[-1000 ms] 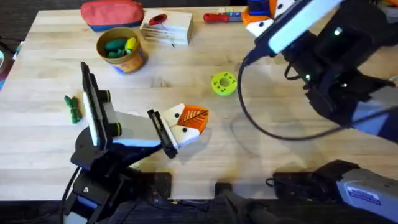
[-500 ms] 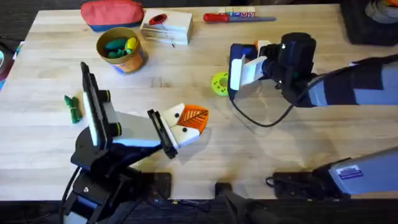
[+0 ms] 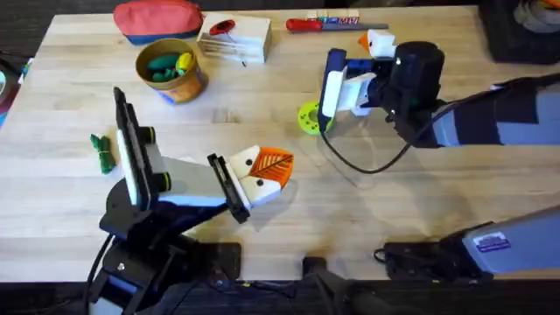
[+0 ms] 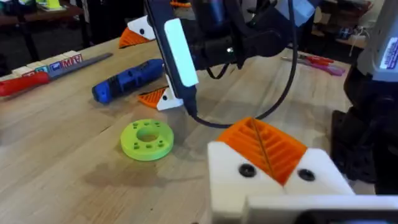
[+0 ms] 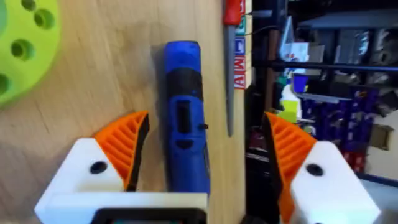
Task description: Pick up the gripper from the table and insert it into the empty holder that is missing its gripper. Then pick up a screw, insert it into the mounting hole, and use the screwdriver to tighten it. Finally, clean up the table by picking up the vegetable and placing it into the bucket.
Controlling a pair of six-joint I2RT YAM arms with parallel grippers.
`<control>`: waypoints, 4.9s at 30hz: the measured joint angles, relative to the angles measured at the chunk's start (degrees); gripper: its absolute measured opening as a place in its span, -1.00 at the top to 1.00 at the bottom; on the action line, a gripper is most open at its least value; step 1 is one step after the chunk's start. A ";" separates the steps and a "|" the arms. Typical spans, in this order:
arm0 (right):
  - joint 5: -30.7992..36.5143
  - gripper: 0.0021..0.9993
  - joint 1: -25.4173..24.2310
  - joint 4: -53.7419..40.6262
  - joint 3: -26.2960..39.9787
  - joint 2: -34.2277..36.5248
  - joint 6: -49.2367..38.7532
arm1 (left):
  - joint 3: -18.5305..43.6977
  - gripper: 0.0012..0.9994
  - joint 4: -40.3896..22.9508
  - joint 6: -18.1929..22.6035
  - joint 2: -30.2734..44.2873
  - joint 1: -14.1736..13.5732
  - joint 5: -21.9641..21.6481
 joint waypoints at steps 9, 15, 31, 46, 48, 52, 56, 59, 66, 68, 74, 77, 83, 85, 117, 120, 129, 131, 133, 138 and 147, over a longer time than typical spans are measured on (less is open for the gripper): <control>5.34 -0.98 1.86 -0.67 0.00 -2.96 14.17 | 0.00 0.99 -0.01 0.00 0.00 0.00 -0.02; 10.76 -0.98 3.24 -2.10 0.00 -13.54 25.72 | 0.00 0.99 -0.01 0.00 0.00 0.00 -0.02; 12.73 -0.98 13.16 -46.47 0.00 -51.23 63.28 | 0.00 -0.17 0.03 0.22 -0.02 0.00 -0.02; 4.56 -0.98 13.60 -69.03 0.00 -61.89 85.15 | -0.04 -0.97 0.38 0.22 0.00 0.00 -0.56; 3.42 -0.98 13.60 -69.03 0.00 -61.89 85.77 | 0.48 -0.97 -0.87 0.24 -0.02 0.00 -1.76; 2.38 -0.98 13.60 -69.05 0.06 -61.89 86.60 | 6.84 -0.97 -11.47 0.20 0.20 0.00 -8.27; 1.85 -0.98 13.60 -69.08 0.89 -61.89 86.82 | 19.27 -0.97 -24.55 0.24 4.97 0.00 -18.25; 1.78 -0.98 13.60 -69.03 1.62 -61.89 86.88 | 28.54 -0.97 -35.43 -0.35 11.79 0.00 -25.32; 1.76 -0.98 13.60 -69.01 2.36 -61.89 87.02 | 45.57 -0.97 -48.75 -3.32 31.38 0.00 -32.59; 1.76 -0.98 13.60 -69.01 2.36 -61.89 86.98 | 47.93 -0.97 -49.45 -3.59 35.06 0.00 -32.59; 1.76 -0.98 13.60 -69.01 2.36 -61.89 84.94 | 48.65 -0.97 -51.02 -9.02 41.94 0.86 -37.47; 1.76 -0.99 13.60 -69.01 2.36 -61.89 84.10 | 48.65 -0.97 -51.21 -12.97 46.04 5.08 -40.32; 1.76 -0.99 13.60 -69.03 2.36 -61.89 80.61 | 48.65 -0.97 -52.72 -16.40 54.91 21.38 -41.95; 1.76 -0.98 13.60 -69.01 2.36 -61.89 79.95 | 48.65 -0.97 -52.91 -16.26 57.20 27.20 -42.12; 1.80 -0.98 13.60 -69.03 2.36 -61.89 77.29 | 48.65 -1.00 -34.68 17.30 83.14 66.92 -37.51; 1.80 -0.98 13.60 -69.03 2.36 -61.89 77.29 | 48.68 -0.99 -33.26 18.71 84.96 68.68 -36.23; 1.80 -0.98 13.60 -69.03 2.36 -61.89 77.29 | 48.94 -0.45 -31.15 20.13 85.48 69.61 -34.27; 1.79 -0.99 13.60 -69.03 2.37 -61.89 77.29 | 48.94 -0.09 -31.16 20.53 85.50 69.61 -34.07; 1.80 -0.98 13.60 -69.03 2.36 -61.89 77.29 | 48.94 0.18 -31.16 20.68 85.49 69.61 -34.05; 1.78 -0.98 13.60 -69.03 2.36 -61.89 77.29 | 48.96 0.18 -31.16 20.84 85.50 69.61 -34.01; 1.76 -0.98 13.60 -69.01 2.37 -61.89 77.31 | 48.96 -0.88 -28.32 15.09 85.49 69.61 -34.02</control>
